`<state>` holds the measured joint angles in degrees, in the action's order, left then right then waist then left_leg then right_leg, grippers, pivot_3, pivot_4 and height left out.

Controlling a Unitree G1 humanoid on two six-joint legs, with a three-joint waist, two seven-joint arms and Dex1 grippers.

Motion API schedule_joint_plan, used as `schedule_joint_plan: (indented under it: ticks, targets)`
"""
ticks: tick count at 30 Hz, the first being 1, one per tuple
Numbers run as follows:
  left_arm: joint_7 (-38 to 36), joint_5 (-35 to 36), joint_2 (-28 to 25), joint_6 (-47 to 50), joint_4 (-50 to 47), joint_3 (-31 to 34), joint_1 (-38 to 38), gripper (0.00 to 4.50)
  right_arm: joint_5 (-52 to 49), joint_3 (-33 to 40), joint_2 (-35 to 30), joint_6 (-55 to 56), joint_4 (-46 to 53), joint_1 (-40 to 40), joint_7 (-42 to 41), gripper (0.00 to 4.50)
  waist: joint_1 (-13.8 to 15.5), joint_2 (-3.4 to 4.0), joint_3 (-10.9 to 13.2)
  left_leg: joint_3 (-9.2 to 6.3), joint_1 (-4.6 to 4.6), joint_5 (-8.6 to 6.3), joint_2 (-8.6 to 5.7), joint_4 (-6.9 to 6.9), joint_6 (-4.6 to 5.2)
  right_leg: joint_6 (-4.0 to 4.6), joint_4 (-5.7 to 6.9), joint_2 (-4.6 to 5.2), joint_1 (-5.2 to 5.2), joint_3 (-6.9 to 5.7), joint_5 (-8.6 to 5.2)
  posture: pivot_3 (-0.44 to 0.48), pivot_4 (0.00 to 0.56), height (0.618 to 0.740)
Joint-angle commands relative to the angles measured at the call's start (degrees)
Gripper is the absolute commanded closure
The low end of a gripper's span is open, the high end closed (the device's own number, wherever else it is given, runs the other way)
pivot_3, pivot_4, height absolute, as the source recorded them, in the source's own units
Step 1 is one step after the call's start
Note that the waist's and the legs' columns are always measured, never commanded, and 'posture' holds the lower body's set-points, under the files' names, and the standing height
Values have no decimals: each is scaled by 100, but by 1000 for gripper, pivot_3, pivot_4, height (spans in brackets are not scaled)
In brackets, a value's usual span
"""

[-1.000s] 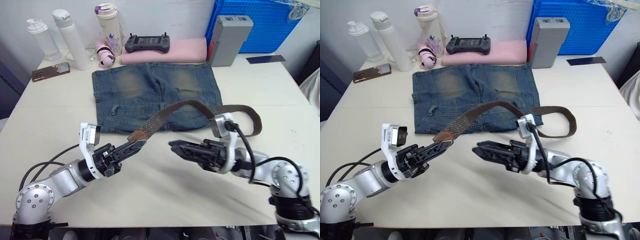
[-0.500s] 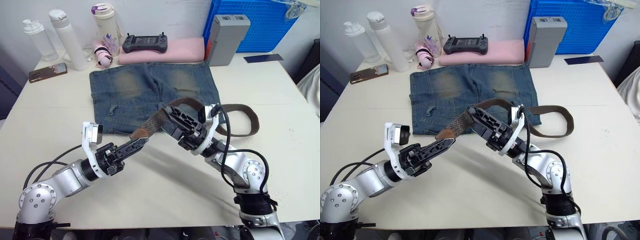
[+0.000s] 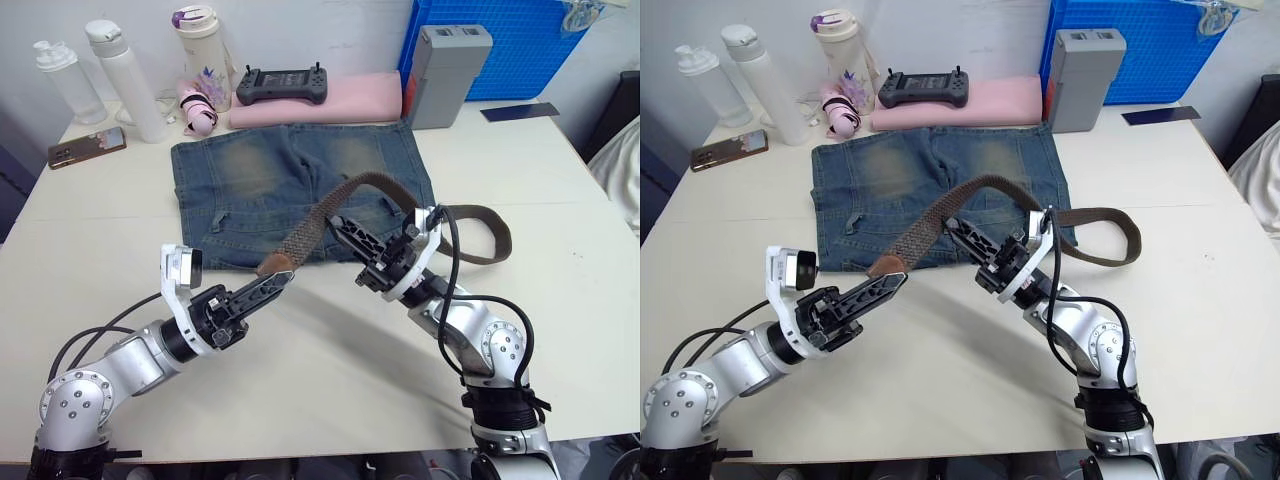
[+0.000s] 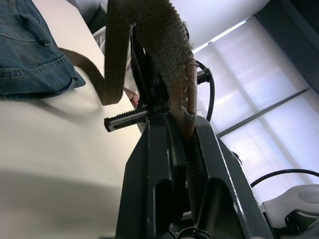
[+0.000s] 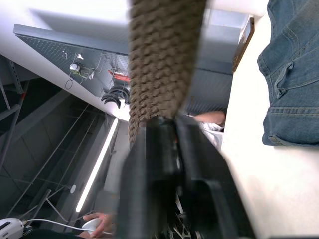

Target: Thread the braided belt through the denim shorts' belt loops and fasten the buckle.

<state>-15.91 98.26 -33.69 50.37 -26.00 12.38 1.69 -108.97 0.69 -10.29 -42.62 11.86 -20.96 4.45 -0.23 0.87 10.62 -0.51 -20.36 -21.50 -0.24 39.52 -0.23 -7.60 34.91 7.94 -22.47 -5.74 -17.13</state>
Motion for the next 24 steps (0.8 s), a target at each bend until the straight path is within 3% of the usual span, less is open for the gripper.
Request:
schedule_joint_plan:
  ticks: [1, 6, 10, 16, 18, 21, 24]
  targets:
    - [-202, -54, -46, 4, -21, 9, -60, 4500, 10, 142, 62, 31, 170, -81, -134, 4414, 0, 0, 0, 0, 0, 0, 0, 0, 0, 0, 0, 0, 0, 0, 0, 0, 150, 739]
    - [-264, -218, -53, -30, 11, 15, -97, 4500, 32, 167, 105, 67, 179, -70, -126, 4414, -3, 1, 0, 2, 0, 0, 0, -4, 0, 1, -1, 0, -3, 1, 0, 0, 150, 739]
    - [-202, -295, -59, -38, -5, 1, -23, 2876, 50, 221, 92, 75, 175, -64, -145, 4500, 1, 1, 0, 3, 0, 0, 0, -4, 0, 1, -1, 0, -3, 2, -1, 0, 150, 739]
    - [23, -574, -104, -109, 24, 36, 289, 17, 138, 331, 88, 73, 164, -51, -114, 4500, -5, 1, 0, 3, 0, 0, 1, -5, 0, 1, -2, 0, -3, 3, -1, 0, 150, 739]
    - [-178, -1006, -344, -85, -2, 97, 312, 17, 319, 442, 47, 188, 148, -41, -43, 4500, -11, 1, 0, 5, 0, 0, 1, -9, 0, 1, -1, 0, -5, 4, -1, 0, 150, 739]
    - [-824, -2660, -979, -437, -88, -133, 300, 17, 735, 777, -72, 475, 59, -1, 36, 4500, 1, 4, 2, 23, 0, 1, 0, -18, -3, 4, -2, -5, -10, 5, -2, 0, 150, 739]
    - [-1310, -3783, -1291, -887, 91, -419, 531, 17, 887, 1016, -65, 619, 66, 95, 79, 4500, 29, 5, 3, 66, 0, 2, -2, -23, -3, 4, -9, -6, -11, 5, -2, 0, 150, 739]
